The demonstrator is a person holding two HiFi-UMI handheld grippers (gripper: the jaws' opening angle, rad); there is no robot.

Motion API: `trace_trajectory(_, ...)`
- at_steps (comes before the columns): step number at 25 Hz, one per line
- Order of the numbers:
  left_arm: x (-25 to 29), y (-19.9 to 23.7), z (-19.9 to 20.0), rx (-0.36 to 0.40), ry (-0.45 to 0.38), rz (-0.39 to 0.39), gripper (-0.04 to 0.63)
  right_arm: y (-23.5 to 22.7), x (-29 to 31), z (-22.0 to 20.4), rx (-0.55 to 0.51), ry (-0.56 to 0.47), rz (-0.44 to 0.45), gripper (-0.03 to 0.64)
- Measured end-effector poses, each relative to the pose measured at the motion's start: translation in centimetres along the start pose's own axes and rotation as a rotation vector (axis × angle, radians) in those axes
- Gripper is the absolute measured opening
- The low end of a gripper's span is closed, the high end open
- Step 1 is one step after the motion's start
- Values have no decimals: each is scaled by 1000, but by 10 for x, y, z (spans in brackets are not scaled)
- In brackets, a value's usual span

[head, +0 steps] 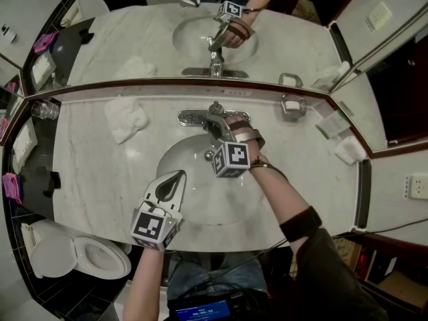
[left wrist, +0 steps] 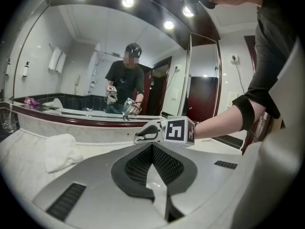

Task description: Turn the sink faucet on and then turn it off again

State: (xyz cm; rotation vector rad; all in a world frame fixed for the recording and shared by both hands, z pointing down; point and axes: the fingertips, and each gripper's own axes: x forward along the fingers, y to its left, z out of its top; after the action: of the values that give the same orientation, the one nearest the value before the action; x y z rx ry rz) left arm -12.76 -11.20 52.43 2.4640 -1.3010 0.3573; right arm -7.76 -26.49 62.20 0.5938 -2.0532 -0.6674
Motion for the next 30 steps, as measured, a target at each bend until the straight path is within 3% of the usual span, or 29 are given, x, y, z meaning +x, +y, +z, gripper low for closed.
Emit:
trace_trajectory(6,7,-8,12,-12,-6,-24,0,-13,1,-1,156,-11,60,89)
trace_trajectory(23,18,-12,30,12,-18,-43,0,-26,4,-8,461,-46,201,96)
trace_trajectory(30,13,-12,29,18,-16,-38,0,-26,4,-8,428,-30,190,98)
